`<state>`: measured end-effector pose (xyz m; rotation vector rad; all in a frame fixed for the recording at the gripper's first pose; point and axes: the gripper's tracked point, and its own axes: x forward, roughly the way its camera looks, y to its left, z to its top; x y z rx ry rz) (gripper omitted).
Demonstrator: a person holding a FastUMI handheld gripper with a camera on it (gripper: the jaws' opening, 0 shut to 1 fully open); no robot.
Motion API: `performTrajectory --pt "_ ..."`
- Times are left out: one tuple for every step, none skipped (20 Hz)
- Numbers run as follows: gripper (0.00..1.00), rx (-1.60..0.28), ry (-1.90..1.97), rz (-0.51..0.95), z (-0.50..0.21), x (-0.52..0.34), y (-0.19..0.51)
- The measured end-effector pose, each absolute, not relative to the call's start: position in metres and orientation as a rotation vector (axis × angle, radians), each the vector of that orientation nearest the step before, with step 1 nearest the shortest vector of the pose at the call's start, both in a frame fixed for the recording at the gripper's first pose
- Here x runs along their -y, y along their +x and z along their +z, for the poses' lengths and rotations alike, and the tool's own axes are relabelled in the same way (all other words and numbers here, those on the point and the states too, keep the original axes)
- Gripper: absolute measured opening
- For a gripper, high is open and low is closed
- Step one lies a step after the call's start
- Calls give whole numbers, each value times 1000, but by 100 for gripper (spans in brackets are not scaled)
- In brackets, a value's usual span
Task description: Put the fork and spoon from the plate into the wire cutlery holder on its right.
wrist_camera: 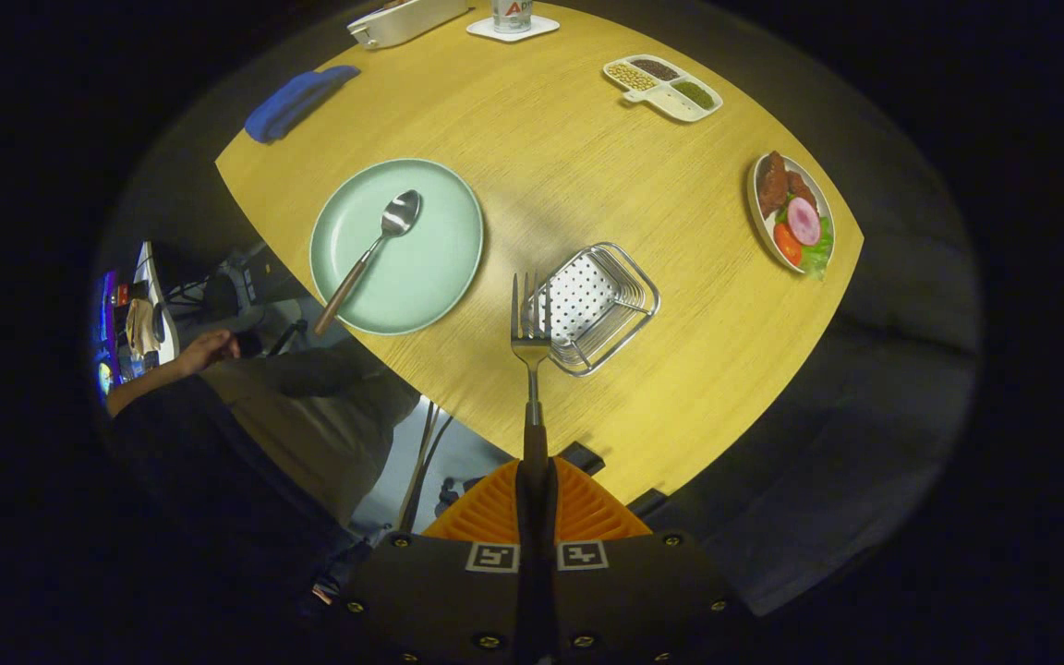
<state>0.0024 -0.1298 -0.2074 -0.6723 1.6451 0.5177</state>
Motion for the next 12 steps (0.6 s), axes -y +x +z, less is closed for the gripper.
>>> performTrajectory --pt "1 -1661 -677 507 -208 136 4" --pt "1 -1676 -678 499 -209 139 7" --pt "1 -1694 -681 492 -211 141 10" --pt "1 -1710 -685 480 -216 144 13" --pt "1 -1718 -701 462 -221 148 18" --pt "1 -1725 -717 452 -226 150 23" --pt "0 -1736 -724 445 -231 149 27" --pt "1 -1747 -729 442 -236 149 29" --pt "1 -1762 -730 441 -241 148 31" --pt "1 -1778 -734 437 -246 147 32" --pt "1 -1783 -749 435 -250 146 37" --pt "1 -1792 -763 431 -255 146 41"
